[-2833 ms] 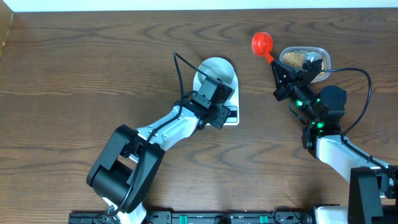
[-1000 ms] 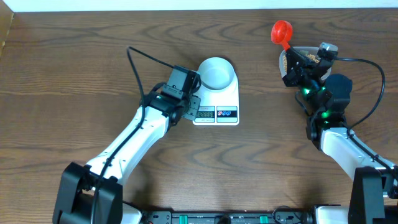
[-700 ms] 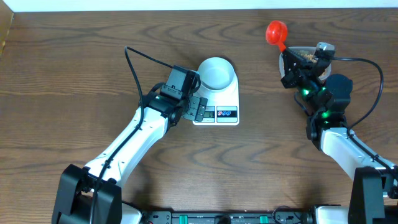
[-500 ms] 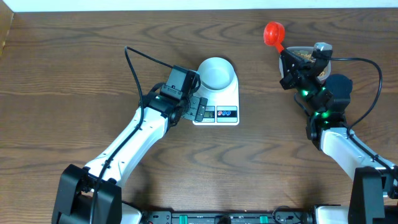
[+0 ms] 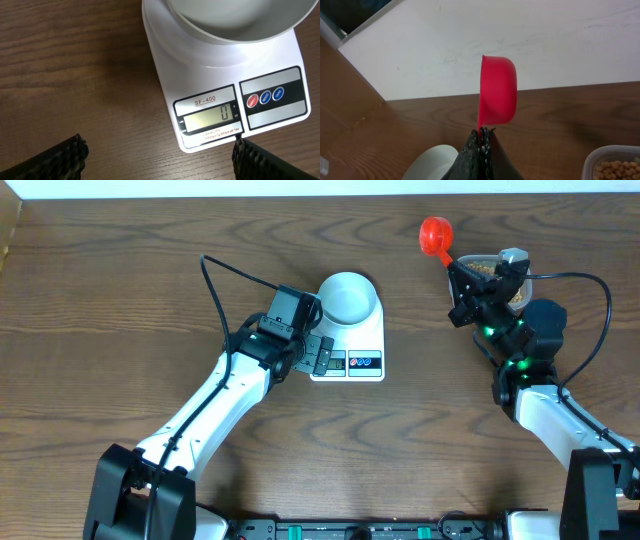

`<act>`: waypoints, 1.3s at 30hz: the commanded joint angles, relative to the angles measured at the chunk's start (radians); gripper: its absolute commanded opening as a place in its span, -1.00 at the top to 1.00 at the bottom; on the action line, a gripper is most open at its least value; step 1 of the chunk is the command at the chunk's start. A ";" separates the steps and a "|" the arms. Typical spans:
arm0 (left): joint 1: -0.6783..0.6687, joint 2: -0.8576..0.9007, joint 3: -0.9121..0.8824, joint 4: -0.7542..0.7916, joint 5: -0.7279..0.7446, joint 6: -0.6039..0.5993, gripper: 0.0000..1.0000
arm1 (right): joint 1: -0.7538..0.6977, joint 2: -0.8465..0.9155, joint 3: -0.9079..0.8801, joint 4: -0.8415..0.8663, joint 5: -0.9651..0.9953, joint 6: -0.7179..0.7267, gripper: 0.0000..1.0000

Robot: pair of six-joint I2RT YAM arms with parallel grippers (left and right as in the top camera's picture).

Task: Scoop item into bowl and weigh 50g on scale
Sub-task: 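Move the left gripper back to view the scale display reading zero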

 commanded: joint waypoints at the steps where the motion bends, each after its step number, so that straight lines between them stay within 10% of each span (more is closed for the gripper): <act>1: 0.003 -0.016 0.014 -0.003 -0.006 -0.001 -0.89 | -0.002 0.003 0.019 0.003 -0.005 -0.030 0.98; 39: 0.003 -0.015 0.014 0.012 -0.006 0.000 -0.89 | 0.004 0.003 0.019 0.002 -0.006 -0.093 0.98</act>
